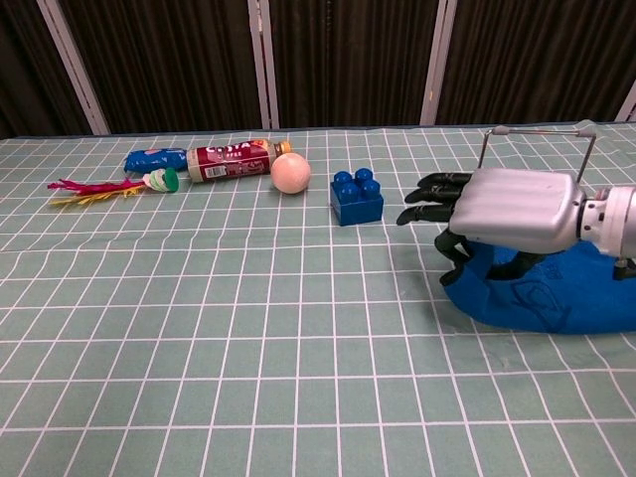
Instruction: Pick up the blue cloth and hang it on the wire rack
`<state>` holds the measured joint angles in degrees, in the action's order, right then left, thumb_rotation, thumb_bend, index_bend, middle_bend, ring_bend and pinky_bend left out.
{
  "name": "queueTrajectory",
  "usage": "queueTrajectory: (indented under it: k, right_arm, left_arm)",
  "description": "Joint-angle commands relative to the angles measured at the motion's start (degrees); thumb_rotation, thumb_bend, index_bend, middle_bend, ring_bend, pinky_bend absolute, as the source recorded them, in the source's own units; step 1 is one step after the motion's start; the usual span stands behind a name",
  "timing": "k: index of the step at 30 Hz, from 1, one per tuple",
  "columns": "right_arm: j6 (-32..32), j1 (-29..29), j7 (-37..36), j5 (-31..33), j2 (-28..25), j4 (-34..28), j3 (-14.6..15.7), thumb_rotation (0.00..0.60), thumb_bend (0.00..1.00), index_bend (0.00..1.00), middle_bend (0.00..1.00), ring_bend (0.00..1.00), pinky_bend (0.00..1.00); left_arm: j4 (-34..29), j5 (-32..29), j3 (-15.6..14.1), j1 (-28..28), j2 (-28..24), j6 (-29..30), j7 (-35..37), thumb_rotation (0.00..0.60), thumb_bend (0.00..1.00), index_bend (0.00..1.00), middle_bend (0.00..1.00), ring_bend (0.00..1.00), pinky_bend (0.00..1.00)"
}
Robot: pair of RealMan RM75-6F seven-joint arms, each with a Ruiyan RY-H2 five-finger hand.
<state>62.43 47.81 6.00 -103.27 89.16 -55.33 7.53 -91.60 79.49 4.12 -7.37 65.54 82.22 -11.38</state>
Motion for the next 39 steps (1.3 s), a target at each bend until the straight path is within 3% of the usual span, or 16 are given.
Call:
queueTrajectory:
  k: [1,9,14,19,26,31,39]
  right_arm:
    - [1.9,-1.1,-0.9,1.3,-2.3,-3.2,-1.2,0.600,0.34,0.69,0.07,0.00,0.00]
    - [8.3,-4.8,-1.8,6.8,-13.2,-19.7,-6.4,0.600,0.35,0.71,0.07,0.00,0.00]
    - [10.2,-6.5,-1.0,9.6,-17.3,-26.4,-8.8,0.600,0.37,0.72,0.08,0.00,0.01]
    - [12.3,-9.5,4.5,17.8,-21.6,-36.0,-13.7,0.600,0.37,0.74,0.08,0.00,0.03]
    - [11.3,-10.4,10.7,24.4,-22.6,-40.7,-16.7,0.600,0.38,0.75,0.09,0.00,0.03]
    - [10.0,-10.2,16.1,32.4,-22.1,-43.3,-19.8,0.600,0.38,0.76,0.09,0.00,0.03]
    - [10.8,-12.4,17.2,34.4,-25.8,-46.9,-20.7,0.600,0.40,0.78,0.09,0.00,0.04]
  left_arm:
    - [-0.3,0.5,-0.2,0.2,-0.3,0.3,0.4,0.600,0.00,0.00,0.00,0.00,0.00]
    - [-2.2,3.3,-0.9,1.2,-1.7,2.7,2.4,0.600,0.00,0.00,0.00,0.00,0.00]
    - [-2.8,4.3,-1.1,1.6,-2.3,3.6,3.1,0.600,0.00,0.00,0.00,0.00,0.00]
    - [-3.9,6.2,-1.7,2.4,-3.3,5.4,4.1,0.600,0.00,0.00,0.00,0.00,0.00]
    - [-4.6,7.6,-1.8,3.1,-4.1,6.8,4.7,0.600,0.00,0.00,0.00,0.00,0.00]
    - [-4.5,7.2,-1.7,3.1,-4.3,6.6,5.2,0.600,0.00,0.00,0.00,0.00,0.00]
    - [-4.3,6.9,-1.6,3.3,-4.6,6.5,6.1,0.600,0.00,0.00,0.00,0.00,0.00]
